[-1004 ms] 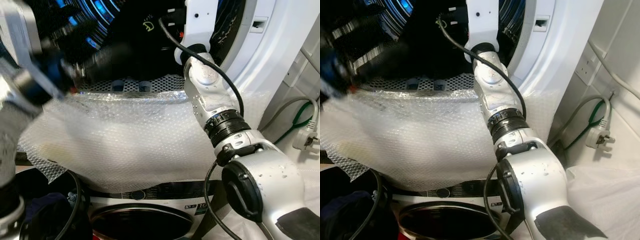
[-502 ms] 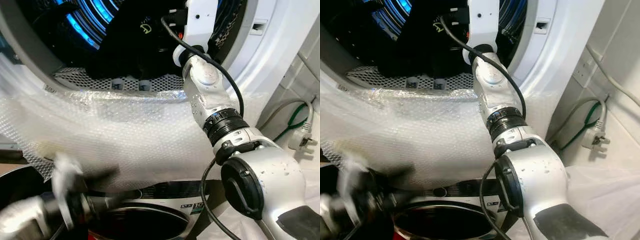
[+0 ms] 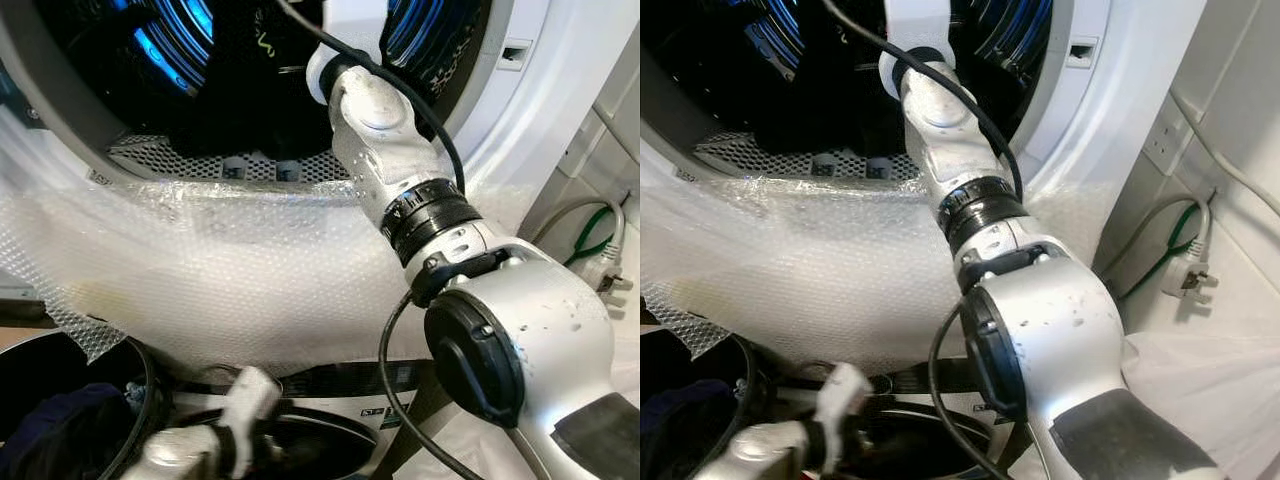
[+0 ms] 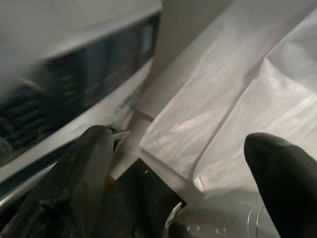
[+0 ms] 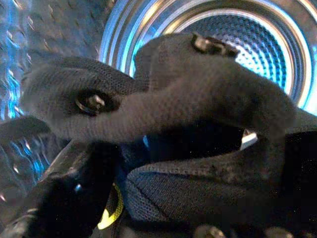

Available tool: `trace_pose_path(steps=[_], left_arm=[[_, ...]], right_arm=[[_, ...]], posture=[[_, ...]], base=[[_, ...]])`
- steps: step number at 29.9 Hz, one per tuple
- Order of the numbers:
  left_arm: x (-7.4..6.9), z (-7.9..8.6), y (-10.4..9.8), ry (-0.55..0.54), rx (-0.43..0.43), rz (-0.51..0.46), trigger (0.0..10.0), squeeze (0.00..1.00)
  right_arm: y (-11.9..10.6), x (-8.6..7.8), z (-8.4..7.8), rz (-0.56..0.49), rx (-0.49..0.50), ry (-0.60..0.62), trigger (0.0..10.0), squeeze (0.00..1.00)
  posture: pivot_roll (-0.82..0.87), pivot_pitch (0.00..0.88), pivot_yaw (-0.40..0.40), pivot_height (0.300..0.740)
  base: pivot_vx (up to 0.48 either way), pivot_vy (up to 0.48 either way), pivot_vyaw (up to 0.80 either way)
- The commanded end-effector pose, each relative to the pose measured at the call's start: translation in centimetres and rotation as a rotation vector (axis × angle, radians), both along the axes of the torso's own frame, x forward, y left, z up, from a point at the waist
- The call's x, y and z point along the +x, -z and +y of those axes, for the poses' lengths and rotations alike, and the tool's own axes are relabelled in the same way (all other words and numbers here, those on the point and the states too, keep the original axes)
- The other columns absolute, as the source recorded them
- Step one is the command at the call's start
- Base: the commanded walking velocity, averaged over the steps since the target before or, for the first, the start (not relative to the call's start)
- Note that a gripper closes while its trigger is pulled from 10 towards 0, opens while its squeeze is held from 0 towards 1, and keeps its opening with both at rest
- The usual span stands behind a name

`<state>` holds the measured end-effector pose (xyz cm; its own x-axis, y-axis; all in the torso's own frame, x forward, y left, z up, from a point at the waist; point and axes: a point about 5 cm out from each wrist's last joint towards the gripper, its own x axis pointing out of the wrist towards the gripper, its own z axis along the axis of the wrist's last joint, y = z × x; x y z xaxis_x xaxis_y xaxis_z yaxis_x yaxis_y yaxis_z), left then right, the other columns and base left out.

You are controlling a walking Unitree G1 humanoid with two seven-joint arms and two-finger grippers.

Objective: Clothes washing

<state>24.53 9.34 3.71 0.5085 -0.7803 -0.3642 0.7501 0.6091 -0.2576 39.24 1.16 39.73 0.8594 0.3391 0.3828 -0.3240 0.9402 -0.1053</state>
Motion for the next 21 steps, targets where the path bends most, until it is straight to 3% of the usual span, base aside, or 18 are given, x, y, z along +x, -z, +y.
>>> trace_pose_path(steps=[1,4,6,9,10,11,13,16,17,18,19,21], left_arm=[[0.2,-1.6,0.6,-0.005,0.046,-0.02,10.0,0.0],[0.5,-3.4,0.6,-0.037,0.038,-0.041,10.0,0.0],[0.5,-4.5,0.4,-0.037,0.029,-0.057,10.0,0.0],[0.5,-5.5,-0.1,-0.033,0.004,-0.079,10.0,0.0],[0.5,-5.9,-0.2,-0.024,-0.011,-0.081,10.0,0.0],[0.5,-6.0,-0.3,-0.017,-0.015,-0.085,10.0,0.0],[0.5,-6.1,-0.3,-0.008,-0.019,-0.088,10.0,0.0],[0.7,-5.7,-0.2,-0.015,-0.001,-0.102,10.0,0.0],[1.0,-5.2,-0.1,-0.051,0.018,-0.115,10.0,0.0],[1.5,-4.4,-0.1,-0.126,0.06,-0.136,10.0,0.0],[1.5,-4.4,-0.1,-0.126,0.06,-0.136,10.0,0.0],[2.4,-2.2,0.5,-0.304,0.176,-0.166,10.0,0.0]], right_arm=[[-0.9,-0.3,0.4,0.035,-0.023,0.021,10.0,0.0],[-0.9,-0.2,0.3,0.066,-0.061,0.077,10.0,0.0],[-1.4,-0.2,0.1,0.033,-0.097,0.128,10.0,0.0],[-1.5,-0.8,1.5,0.039,-0.089,0.035,10.0,0.0],[-0.7,-1.4,3.3,0.034,-0.195,-0.075,10.0,0.0],[0.0,-1.5,3.8,0.008,-0.287,-0.061,10.0,0.0],[0.5,-1.4,3.9,0.007,-0.31,-0.05,10.0,0.0],[1.7,-1.0,3.6,0.063,-0.264,-0.071,10.0,0.0],[1.8,-0.9,3.4,0.11,-0.195,-0.099,10.0,0.0],[1.7,-0.9,3.3,0.154,-0.111,-0.144,10.0,0.0],[1.7,-0.9,3.3,0.154,-0.111,-0.144,10.0,0.0],[1.4,-0.8,3.1,0.165,-0.054,-0.192,10.0,0.0]], posture=[[0.11,0.0,-0.071,0.74],[0.13,0.0,-0.096,0.74],[0.15,0.0,-0.119,0.74],[0.15,0.0,-0.122,0.74],[0.15,0.0,-0.126,0.74],[0.15,0.0,-0.121,0.74],[0.15,0.0,-0.118,0.74],[0.15,0.0,-0.112,0.74],[0.14,0.0,-0.11,0.74],[0.14,0.0,-0.104,0.74],[0.14,0.0,-0.104,0.74],[0.13,0.0,-0.086,0.74]], base=[[0.0,0.0,0.0],[0.0,0.0,0.0],[0.0,0.0,0.0],[0.0,0.0,0.0],[0.0,0.0,0.0],[0.0,0.0,0.0],[0.0,0.0,0.0],[0.0,0.0,0.0],[0.0,0.0,0.0],[0.0,0.0,0.0],[0.0,0.0,0.0],[0.0,0.0,0.0]])
